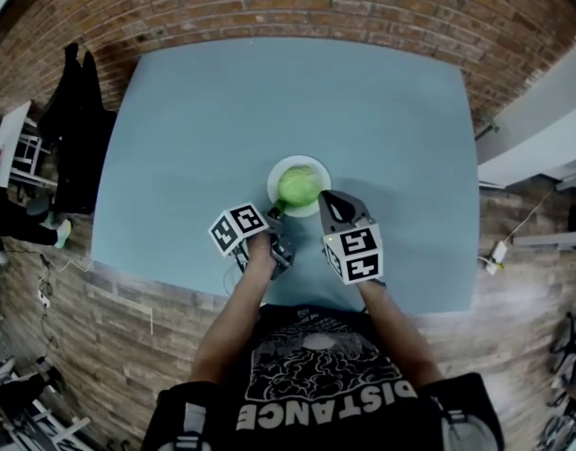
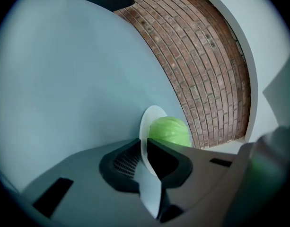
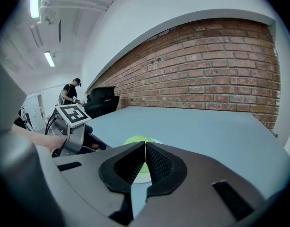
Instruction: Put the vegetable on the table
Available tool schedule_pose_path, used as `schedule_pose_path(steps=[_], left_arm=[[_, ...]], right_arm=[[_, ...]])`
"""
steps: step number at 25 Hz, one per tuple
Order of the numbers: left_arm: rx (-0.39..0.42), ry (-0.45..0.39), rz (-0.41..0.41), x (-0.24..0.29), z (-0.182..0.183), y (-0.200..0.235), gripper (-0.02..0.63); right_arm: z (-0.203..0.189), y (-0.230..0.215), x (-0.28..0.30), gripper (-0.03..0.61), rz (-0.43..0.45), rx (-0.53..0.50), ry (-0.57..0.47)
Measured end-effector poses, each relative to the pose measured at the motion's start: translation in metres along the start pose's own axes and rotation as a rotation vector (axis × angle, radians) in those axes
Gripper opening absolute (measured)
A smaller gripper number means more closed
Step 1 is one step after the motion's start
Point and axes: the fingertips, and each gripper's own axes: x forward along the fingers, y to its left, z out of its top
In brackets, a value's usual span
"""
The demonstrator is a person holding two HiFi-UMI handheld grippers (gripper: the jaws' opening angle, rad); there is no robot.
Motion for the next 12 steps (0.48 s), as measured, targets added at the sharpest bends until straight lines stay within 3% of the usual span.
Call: schedule_pose_path(steps=[12], left_arm=[[0.223, 0.029, 0.13, -0.0011, 0.0027, -0.0012, 0.048]], right_arm=[[-0.0007, 0.0022, 0.0005, 0.009, 0.003, -0.003, 0.005]])
